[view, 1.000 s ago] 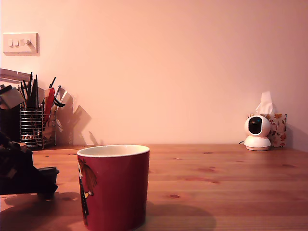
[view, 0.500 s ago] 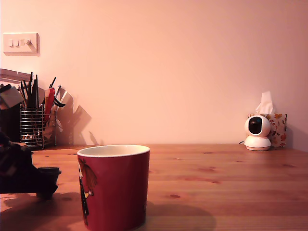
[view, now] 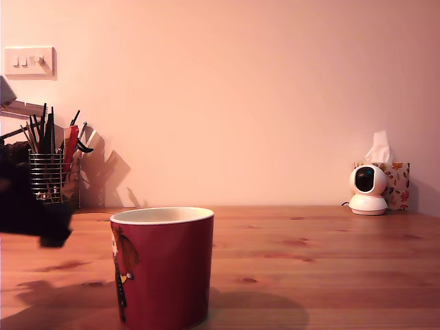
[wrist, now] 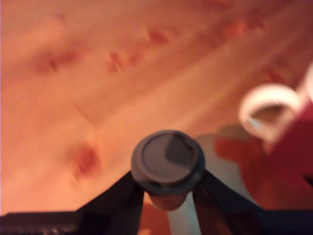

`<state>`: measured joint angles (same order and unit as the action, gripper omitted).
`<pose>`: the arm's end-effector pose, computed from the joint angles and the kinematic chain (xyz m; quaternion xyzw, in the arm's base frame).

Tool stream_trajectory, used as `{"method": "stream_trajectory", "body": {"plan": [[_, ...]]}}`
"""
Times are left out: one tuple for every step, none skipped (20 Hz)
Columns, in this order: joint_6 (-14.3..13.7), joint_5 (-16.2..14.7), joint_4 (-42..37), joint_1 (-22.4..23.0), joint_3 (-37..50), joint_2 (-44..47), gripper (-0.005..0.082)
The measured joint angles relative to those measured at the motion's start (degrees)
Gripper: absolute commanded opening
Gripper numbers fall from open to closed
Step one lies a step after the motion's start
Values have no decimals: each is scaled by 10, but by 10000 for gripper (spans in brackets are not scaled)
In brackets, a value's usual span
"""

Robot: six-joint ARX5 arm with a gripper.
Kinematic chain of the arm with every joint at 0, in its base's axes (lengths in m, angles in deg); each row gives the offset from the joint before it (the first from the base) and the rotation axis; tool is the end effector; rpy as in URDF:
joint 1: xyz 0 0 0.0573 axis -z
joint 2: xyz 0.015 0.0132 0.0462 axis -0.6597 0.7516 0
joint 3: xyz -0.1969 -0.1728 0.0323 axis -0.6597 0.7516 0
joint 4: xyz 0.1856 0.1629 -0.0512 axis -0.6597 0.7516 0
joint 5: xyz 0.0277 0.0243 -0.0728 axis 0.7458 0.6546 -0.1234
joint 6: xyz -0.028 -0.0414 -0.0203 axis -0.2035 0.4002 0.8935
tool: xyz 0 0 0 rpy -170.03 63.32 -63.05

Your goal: Pick up the coffee capsules on the table and drop them inside the coffee cup

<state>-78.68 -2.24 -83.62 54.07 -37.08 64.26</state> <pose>0.1944 -0.0581 0.1344 0.0660 0.2999 -0.3681 0.8776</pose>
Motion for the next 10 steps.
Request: {"method": "stream_trajectory", "body": {"plan": [[1,0,17,1,0,-14,155],[2,0,34,3,0,-29,155],[2,0,51,6,0,-45,155],[7,0,66,9,0,-58,155],[10,0,88,12,0,-71,155],[10,0,109,15,-1,-82,155],[10,1,128,19,-2,-92,155],[10,1,150,23,-7,-102,155],[10,1,173,26,-11,-111,155],[10,1,192,30,-19,-119,155]]}}
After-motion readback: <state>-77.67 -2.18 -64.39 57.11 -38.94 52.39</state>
